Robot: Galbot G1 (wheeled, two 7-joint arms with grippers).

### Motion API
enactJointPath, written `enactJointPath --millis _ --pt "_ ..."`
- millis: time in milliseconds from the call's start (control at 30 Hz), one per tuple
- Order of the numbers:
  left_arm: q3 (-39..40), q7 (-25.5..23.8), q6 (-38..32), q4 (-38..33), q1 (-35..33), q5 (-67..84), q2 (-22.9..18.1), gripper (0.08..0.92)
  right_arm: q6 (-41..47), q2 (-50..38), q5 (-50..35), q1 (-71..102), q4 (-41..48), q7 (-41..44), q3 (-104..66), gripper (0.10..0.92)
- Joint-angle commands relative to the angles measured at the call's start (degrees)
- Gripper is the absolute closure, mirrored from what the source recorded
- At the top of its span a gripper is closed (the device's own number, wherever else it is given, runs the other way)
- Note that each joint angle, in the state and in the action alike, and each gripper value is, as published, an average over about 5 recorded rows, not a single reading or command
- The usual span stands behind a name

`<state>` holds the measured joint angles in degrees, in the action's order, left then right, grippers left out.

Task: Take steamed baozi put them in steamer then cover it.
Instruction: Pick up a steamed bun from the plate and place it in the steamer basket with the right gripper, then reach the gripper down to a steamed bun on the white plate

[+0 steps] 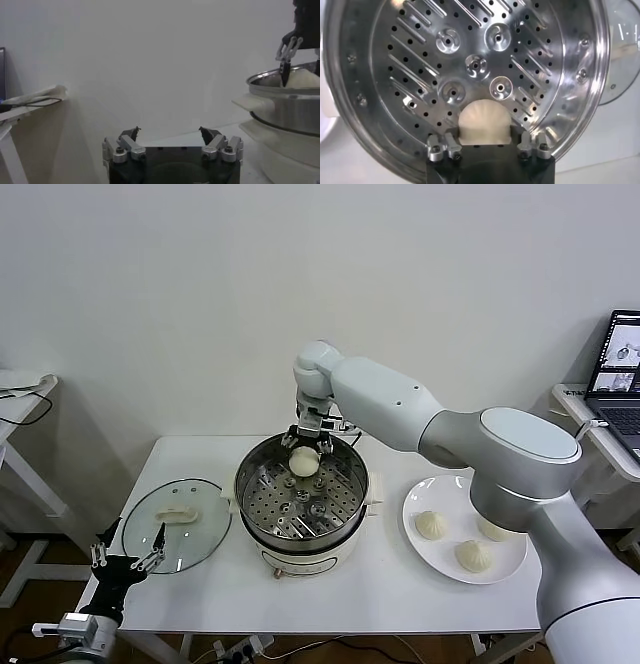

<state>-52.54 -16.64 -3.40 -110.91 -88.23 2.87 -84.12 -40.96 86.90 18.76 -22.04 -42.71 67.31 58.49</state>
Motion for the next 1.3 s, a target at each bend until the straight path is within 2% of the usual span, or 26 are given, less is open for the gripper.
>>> enactJointPath --millis 33,267,433,667,867,1067,1300 --pt "-0.14 0.00 -0.10 -0.18 -0.20 0.01 -0.06 0.177 1.63 -1.40 -2.47 -0.90 -2.07 -0.03 -0.27 0.206" --pt "-0.34 0.06 -0.35 -1.44 -1.37 0.00 -0.38 0.177 13.68 -16.07 -17.82 -10.79 -18.61 5.30 3.46 0.203" --pt "0.03 0.22 -0.33 -3.56 -2.38 -0.03 -0.85 0.177 28.64 -31.49 -29.46 -19.76 -31.23 8.68 10.68 0.203" --pt "0.74 0.50 -0.42 -5.77 -3.47 -0.19 -1.55 0.177 46.18 -48.63 -31.15 -17.76 -40.41 7.90 14.56 0.203" --pt "1.44 0.56 -0.77 -6.80 -4.28 -0.59 -1.93 0.177 54.29 -53.49 -29.08 -5.33 -39.72 6.28 9.55 0.203" --pt "2.56 0.79 -0.99 -6.94 -4.34 -1.42 -2.18 0.177 54.89 -51.59 -25.59 8.03 -33.44 4.14 -1.54 0.203" --pt "2.93 0.83 -1.14 -5.97 -3.89 -1.75 -2.32 0.177 54.04 -47.55 -20.97 15.59 -27.31 2.65 -6.50 0.203"
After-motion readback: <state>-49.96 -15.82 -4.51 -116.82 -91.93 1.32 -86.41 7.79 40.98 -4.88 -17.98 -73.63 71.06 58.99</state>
